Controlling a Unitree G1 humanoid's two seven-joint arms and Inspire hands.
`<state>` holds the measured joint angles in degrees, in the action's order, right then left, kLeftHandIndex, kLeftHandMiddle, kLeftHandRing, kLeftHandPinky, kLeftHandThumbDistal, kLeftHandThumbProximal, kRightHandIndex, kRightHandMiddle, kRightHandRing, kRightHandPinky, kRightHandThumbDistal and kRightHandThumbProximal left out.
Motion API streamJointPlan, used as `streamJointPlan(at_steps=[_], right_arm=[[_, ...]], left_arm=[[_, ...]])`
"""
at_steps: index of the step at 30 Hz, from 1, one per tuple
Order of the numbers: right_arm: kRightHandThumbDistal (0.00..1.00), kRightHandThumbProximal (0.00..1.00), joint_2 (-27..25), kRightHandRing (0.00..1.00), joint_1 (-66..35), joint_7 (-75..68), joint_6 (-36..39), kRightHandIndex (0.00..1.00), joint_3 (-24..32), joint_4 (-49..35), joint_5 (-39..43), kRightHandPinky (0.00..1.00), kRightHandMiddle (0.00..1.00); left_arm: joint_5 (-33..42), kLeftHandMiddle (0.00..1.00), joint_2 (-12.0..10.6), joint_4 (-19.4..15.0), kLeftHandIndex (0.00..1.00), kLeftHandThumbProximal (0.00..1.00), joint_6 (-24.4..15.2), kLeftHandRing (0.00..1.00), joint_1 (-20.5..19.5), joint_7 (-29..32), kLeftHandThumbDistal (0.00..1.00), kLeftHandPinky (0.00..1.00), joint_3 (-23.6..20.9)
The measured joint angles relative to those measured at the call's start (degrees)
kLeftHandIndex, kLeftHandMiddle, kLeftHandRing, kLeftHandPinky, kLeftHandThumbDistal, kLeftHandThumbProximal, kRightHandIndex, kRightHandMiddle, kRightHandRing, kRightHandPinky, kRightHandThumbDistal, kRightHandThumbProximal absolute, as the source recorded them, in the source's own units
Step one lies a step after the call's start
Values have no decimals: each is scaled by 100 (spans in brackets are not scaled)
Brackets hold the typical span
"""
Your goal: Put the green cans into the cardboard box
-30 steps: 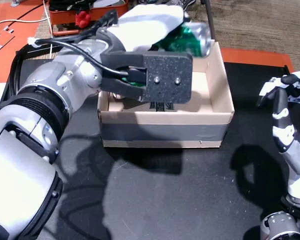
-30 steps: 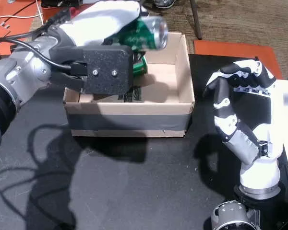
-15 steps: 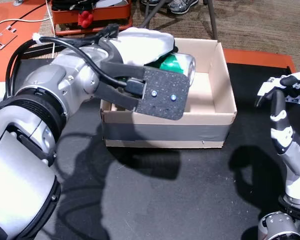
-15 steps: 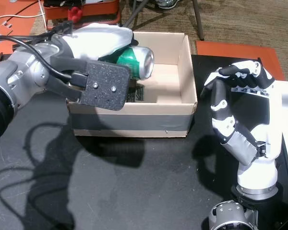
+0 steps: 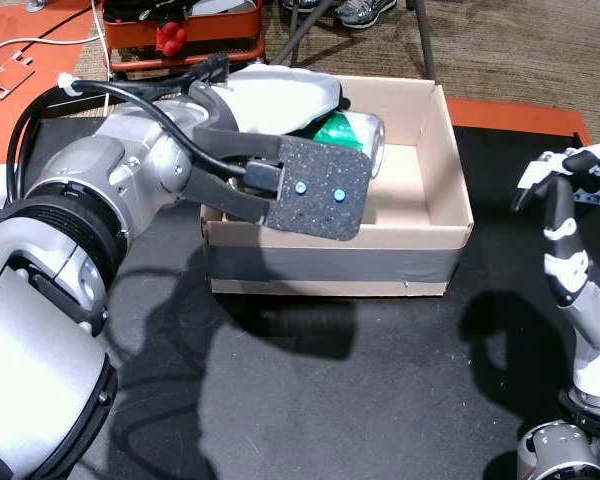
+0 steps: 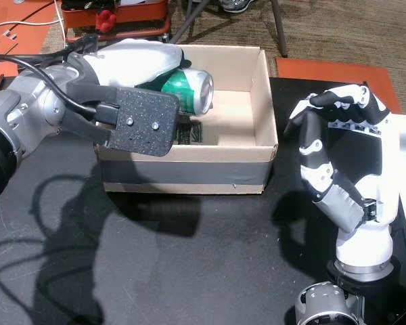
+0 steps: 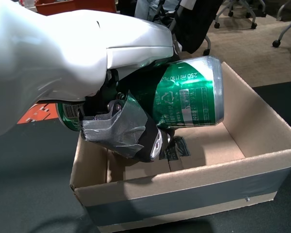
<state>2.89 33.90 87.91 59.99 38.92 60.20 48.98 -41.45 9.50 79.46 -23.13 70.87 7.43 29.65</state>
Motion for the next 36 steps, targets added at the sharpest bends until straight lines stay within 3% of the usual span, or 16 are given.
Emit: streamJointPlan(at_steps=[6, 11, 12, 13, 14, 15, 16, 18, 22, 24, 36], right_arm=[[56, 0, 1, 41, 0, 77, -84, 25, 7, 1, 30, 51, 31], [57, 0, 1, 41, 0, 78, -98, 25, 13, 0, 38, 51, 31], [56, 0, 1, 41, 0, 78, -112, 25, 13, 0, 38, 51, 31], [56, 0, 1, 41, 0, 78, -115, 25, 13, 0, 38, 51, 31], [57, 0, 1, 41, 0, 77, -115, 24, 13, 0, 37, 51, 30], [57, 0, 1, 40, 0, 77, -116, 24, 12, 0, 35, 51, 30], [56, 0, 1, 41, 0, 76, -117, 24, 12, 0, 33, 51, 30], [55, 0, 1, 41, 0, 76, -129, 24, 11, -2, 34, 52, 31], [56, 0, 2, 41, 0, 76, -130, 25, 10, -5, 32, 51, 31], [55, 0, 2, 41, 0, 76, -132, 25, 10, -5, 32, 52, 31], [56, 0, 2, 40, 0, 79, -142, 24, 11, -5, 38, 52, 30]], left_arm=[[-3, 56, 6, 0, 40, 0, 0, 62, 0, -2, 42, 54, 8], [-19, 50, 14, 0, 43, 0, 1, 54, 1, -10, 45, 48, 53], [-27, 55, 16, 0, 49, 0, 5, 59, 1, -11, 49, 52, 72], [-35, 67, 17, 0, 58, 0, 8, 71, 1, -12, 58, 60, 84], [-52, 82, 19, 0, 71, 0, 17, 83, 1, -13, 58, 70, 111], [-54, 91, 20, 2, 82, 0, 26, 89, 1, -13, 63, 75, 123], [-54, 97, 21, 2, 89, 0, 41, 94, 1, -13, 63, 80, 127], [-52, 100, 21, 3, 95, 0, 90, 100, 2, 8, 69, 90, 124], [-8, 100, 26, 5, 95, 5, 170, 100, 2, 154, 86, 99, 39], [2, 100, 26, 5, 99, 7, 176, 100, 2, 161, 89, 100, 17], [-14, 100, 51, 5, 100, 10, 195, 100, 2, 126, 88, 100, 61]])
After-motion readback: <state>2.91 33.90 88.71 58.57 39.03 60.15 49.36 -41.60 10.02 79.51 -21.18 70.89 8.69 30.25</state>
